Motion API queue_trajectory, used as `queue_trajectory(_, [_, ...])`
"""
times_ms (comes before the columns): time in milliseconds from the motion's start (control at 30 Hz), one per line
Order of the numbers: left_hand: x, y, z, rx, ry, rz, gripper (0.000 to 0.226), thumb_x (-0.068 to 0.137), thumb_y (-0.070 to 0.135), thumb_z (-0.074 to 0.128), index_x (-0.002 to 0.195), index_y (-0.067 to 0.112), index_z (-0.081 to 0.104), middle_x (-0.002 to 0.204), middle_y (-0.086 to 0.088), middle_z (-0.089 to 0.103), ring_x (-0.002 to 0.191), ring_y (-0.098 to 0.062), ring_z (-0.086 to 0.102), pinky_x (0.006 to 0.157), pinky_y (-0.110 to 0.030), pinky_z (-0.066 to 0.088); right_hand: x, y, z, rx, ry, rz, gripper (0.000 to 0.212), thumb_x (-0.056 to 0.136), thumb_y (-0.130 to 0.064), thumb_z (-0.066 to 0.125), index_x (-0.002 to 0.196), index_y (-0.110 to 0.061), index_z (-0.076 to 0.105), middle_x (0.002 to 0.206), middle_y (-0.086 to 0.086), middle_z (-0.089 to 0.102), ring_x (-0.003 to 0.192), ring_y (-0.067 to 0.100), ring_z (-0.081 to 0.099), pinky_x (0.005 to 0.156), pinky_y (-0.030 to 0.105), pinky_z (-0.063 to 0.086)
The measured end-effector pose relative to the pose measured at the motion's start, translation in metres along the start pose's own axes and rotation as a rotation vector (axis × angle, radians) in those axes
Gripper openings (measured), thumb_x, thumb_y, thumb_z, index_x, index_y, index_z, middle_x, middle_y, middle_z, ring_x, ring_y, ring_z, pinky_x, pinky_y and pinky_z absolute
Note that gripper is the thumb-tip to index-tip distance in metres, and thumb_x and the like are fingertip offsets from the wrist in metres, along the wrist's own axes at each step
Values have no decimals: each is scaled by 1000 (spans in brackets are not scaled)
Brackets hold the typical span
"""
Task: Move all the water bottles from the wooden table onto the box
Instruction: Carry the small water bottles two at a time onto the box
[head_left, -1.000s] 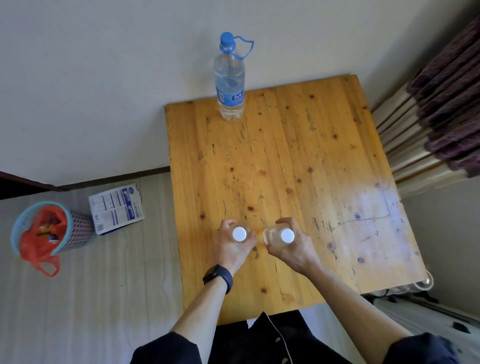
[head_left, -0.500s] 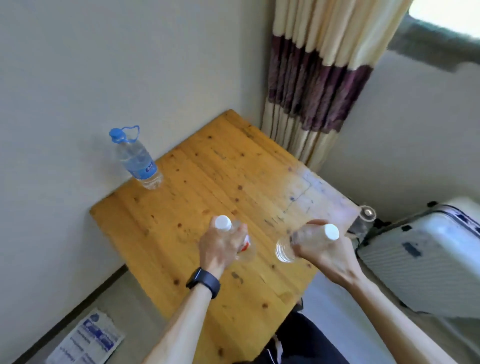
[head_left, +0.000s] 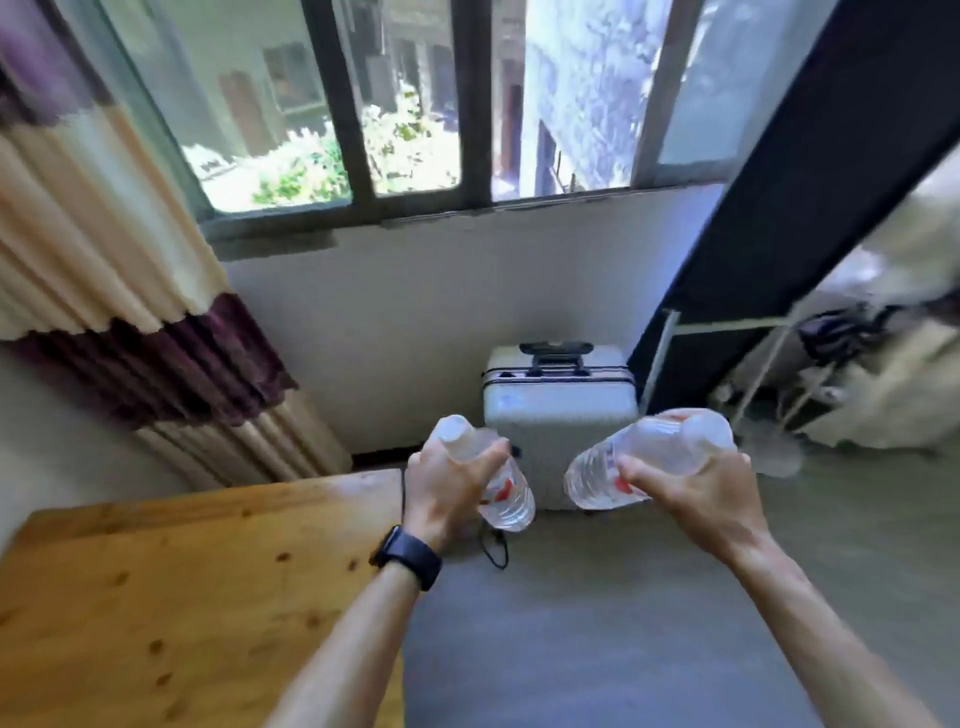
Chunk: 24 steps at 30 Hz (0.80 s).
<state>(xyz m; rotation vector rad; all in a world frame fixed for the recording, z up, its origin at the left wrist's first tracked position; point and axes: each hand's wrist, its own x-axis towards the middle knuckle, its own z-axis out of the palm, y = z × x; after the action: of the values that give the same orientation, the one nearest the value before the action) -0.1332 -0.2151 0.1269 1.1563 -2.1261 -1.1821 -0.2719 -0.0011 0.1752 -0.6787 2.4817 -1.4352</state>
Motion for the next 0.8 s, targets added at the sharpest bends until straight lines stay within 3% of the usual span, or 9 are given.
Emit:
queue_trajectory(67, [-3,47,58,-22,-122,57,52,64,67,61,77,17,71,65,10,68,65,-5,64,63,-27,47,2,28,-57,-6,117,64,49,58,-40,93,96,-29,64,83,-19,66,81,-4,62,65,14,44])
queue_trajectory(133, [-8,90,114,-28,-227,124,43,69,62,64,73,19,70,67,9,71,67,-8,66,64,-30,53,4,59,-113,21,218,134,53,49,-53,83,94,-32,64,82,-19,66,81,3,63,69,22,46])
queue_trajectory(233, [-23,152,196,-25,-342,260,35,74,53,65,71,18,63,68,4,68,69,-16,65,66,-37,54,9,110,-196,33,316,207,48,48,-53,79,91,-36,64,85,-15,70,84,8,67,76,30,50])
queue_trajectory(333, [-42,216,269,-53,-459,337,29,75,52,65,74,24,68,75,12,70,72,-1,63,62,-19,46,11,157,-272,21,427,247,49,49,-53,80,91,-34,65,85,-13,71,84,13,68,75,33,53])
queue_trajectory(400, [-51,251,308,-47,-509,384,30,72,58,61,79,31,71,79,17,70,78,2,64,66,-17,46,12,178,-312,-7,484,267,49,50,-53,79,92,-32,65,84,-14,70,83,15,68,71,31,51])
queue_trajectory(467, [-63,293,358,-13,-570,456,37,68,64,57,82,33,71,82,15,71,81,-2,65,72,-24,51,11,205,-359,-7,563,306,50,50,-53,78,93,-31,65,85,-13,70,82,15,68,70,29,49])
queue_trajectory(667, [-97,398,505,35,-735,581,43,66,64,60,82,25,66,78,7,70,79,-13,65,69,-33,52,-10,278,-472,-96,747,489,61,52,-58,78,103,-28,63,88,-18,70,83,2,65,64,18,45])
queue_trajectory(800, [-128,458,593,26,-873,664,45,64,64,60,82,23,68,77,8,70,78,-13,65,71,-33,53,-19,315,-542,-155,842,571,41,65,-48,85,95,-28,66,83,-24,69,81,-5,64,64,17,45])
